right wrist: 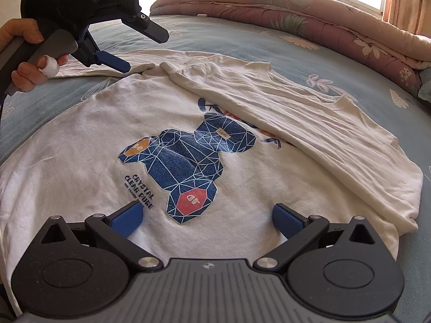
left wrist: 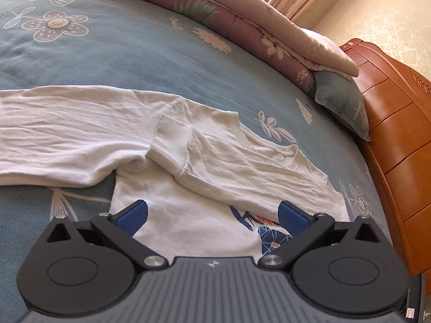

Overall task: Fold clothes
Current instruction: 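Move the open left gripper along the sleeve toward its ribbed cuff, then close the left gripper on the sleeve cuff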

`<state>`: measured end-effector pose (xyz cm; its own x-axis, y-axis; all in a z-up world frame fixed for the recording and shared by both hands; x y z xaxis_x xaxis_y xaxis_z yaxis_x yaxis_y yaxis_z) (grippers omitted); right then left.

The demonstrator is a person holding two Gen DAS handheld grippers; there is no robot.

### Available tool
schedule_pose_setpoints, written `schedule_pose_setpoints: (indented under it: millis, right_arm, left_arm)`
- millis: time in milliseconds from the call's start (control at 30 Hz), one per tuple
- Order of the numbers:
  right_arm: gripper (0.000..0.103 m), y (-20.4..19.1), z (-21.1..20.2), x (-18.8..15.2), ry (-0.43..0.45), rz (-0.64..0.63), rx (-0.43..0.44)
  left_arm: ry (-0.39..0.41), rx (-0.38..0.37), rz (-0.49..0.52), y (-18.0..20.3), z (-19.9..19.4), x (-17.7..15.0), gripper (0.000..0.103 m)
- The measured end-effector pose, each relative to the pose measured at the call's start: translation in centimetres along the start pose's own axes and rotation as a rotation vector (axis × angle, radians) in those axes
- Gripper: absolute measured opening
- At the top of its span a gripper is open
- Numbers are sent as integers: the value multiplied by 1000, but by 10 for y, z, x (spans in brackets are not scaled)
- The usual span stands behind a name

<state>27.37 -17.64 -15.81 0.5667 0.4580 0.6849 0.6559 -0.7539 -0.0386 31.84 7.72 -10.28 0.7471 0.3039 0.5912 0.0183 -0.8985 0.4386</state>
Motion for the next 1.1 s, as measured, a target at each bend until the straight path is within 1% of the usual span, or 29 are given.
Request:
schedule_pose_setpoints:
  millis: [133, 200, 300, 367, 433, 467, 533, 600, 700, 867, 900, 933, 1067, 1100]
  right_arm:
    - [103, 0, -1, -1, 1, -3, 4]
    - [103, 1, -1, -1, 2, -5, 6]
    - [103, 1, -1, -1, -2, -9, 9]
    - [103, 0, -1, 0, -4, -9, 9]
    - [103, 1, -1, -1, -1, -10, 9]
    - [103, 0, -1, -1, -1, -10, 8]
    - [103, 0, -1, 0, -4, -10, 5]
    - [103, 0, -1, 0, -6, -8, 3]
    - [103, -1, -9, 2, 18, 56, 30]
    - [103, -2, -23, 5, 58, 162, 75]
    - [103, -3, -26, 5, 66, 185, 84]
    - [103, -5, -31, 3, 74, 253, 88]
    - [103, -29, -52, -16, 98, 429, 103]
    - [103, -36, -56, -19, 94, 437, 93]
  left_arm:
    - [-41, 13, -5, 1, 10, -17, 102]
    - [-58, 36, -25, -6, 16, -23, 102]
    - [-48, 22, -26, -14, 14, -28, 102]
    - [-51, 16, -45, -19, 5, -26, 102]
    - [-11, -4, -65, -27, -16, -20, 102]
    - [11, -3, -75, -34, -26, -16, 102]
    - [64, 15, -101, -53, -50, -8, 102]
    - [111, 38, -156, -80, -73, -3, 102]
    - [174, 71, -244, -122, -105, 0, 102]
    - [250, 57, -341, -174, -140, -6, 102]
    - [262, 53, -355, -183, -143, -7, 102]
    - [270, 43, -375, -192, -144, -9, 102]
    - [293, 11, -448, -224, -139, -14, 102]
    - [295, 9, -457, -230, -136, -15, 102]
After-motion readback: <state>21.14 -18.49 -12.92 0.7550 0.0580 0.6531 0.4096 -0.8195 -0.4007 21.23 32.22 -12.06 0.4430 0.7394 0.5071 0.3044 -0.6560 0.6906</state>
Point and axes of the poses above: each gripper's, at about its wrist camera, not at the fingertips, and z roughly the way its jaws point, y to its right, x to its top, the point moved 5 cm from there along z, roughly the way its jaws point, and after that the axes turned 4 degrees about z, right-handed, at the moved point
